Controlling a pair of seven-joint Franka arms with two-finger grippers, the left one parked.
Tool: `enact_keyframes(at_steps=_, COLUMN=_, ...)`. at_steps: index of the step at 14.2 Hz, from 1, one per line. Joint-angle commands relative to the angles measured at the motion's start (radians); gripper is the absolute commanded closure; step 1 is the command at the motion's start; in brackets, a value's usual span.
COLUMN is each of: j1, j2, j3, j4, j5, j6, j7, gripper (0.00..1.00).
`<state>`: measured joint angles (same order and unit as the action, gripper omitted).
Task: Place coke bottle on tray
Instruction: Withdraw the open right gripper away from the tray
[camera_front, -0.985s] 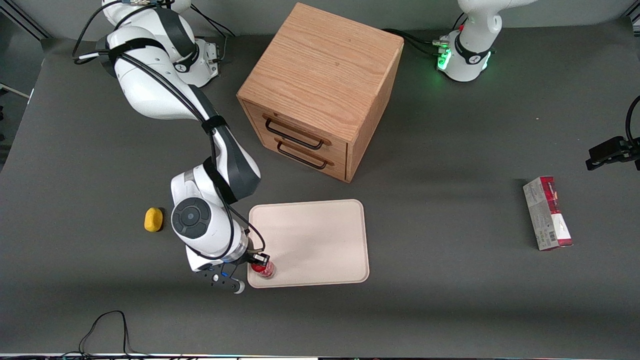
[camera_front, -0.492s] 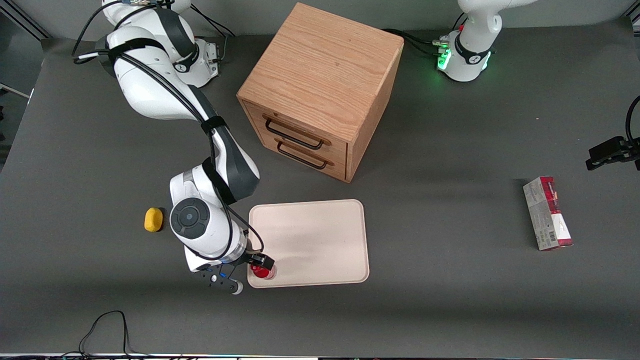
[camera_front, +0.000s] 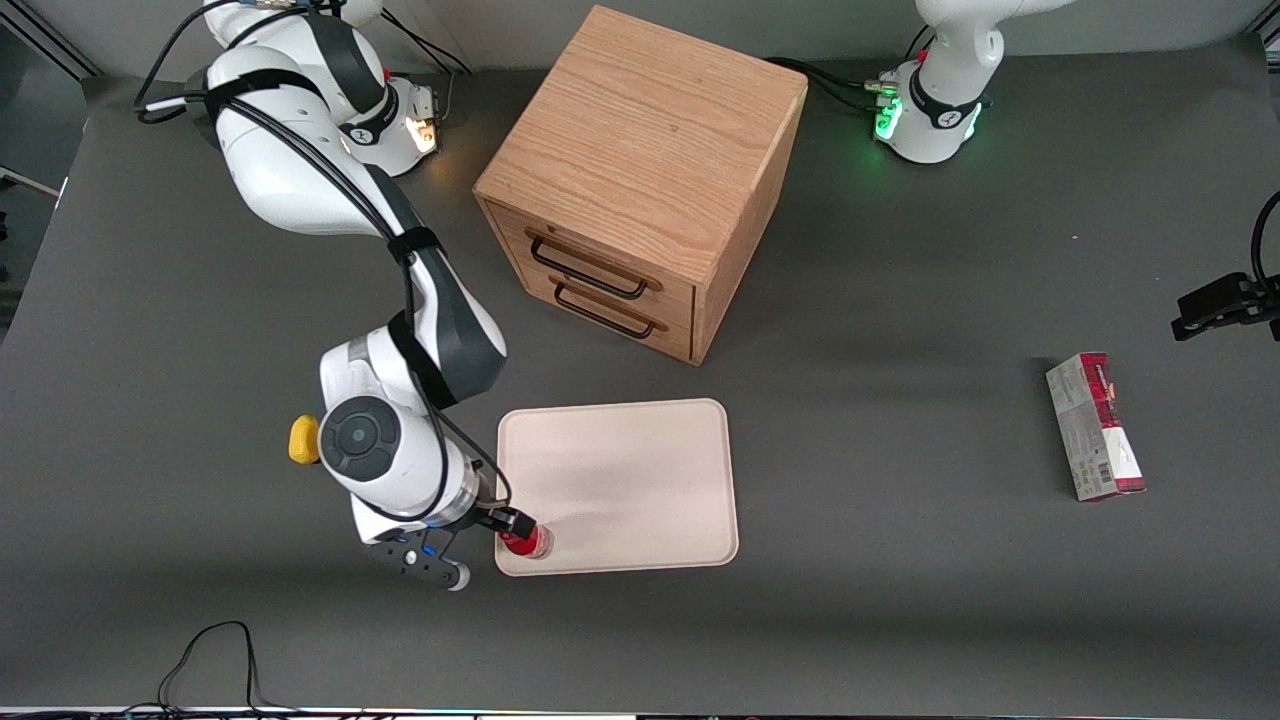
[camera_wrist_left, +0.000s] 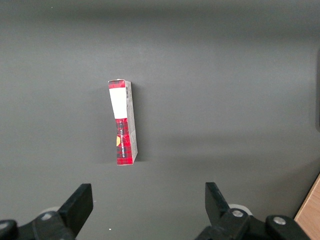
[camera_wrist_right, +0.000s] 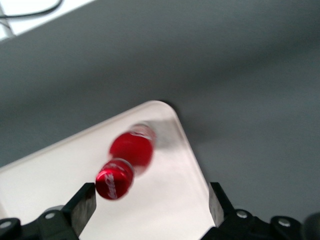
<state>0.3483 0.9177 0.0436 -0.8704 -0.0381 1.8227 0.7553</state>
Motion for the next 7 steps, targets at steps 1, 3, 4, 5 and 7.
enact_keyframes(at_steps=1, j1=-0.038, j2=-0.133, j3=0.001, j4=-0.095, j5=0.024, j6=-0.143, j7=-0.147, gripper=0.0)
enact_keyframes(at_steps=3, j1=-0.093, j2=-0.277, j3=-0.004, j4=-0.264, j5=0.081, j6=-0.137, j7=-0.255, gripper=0.0)
enact_keyframes(at_steps=4, j1=-0.115, j2=-0.336, j3=-0.004, j4=-0.339, j5=0.083, j6=-0.135, j7=-0.319, gripper=0.0)
enact_keyframes(at_steps=5, j1=-0.133, j2=-0.394, j3=-0.004, j4=-0.411, j5=0.084, j6=-0.134, j7=-0.37, gripper=0.0)
enact_keyframes(at_steps=7, j1=-0.173, j2=-0.505, j3=-0.005, j4=-0.537, j5=0.084, j6=-0.129, j7=-0.45, gripper=0.0)
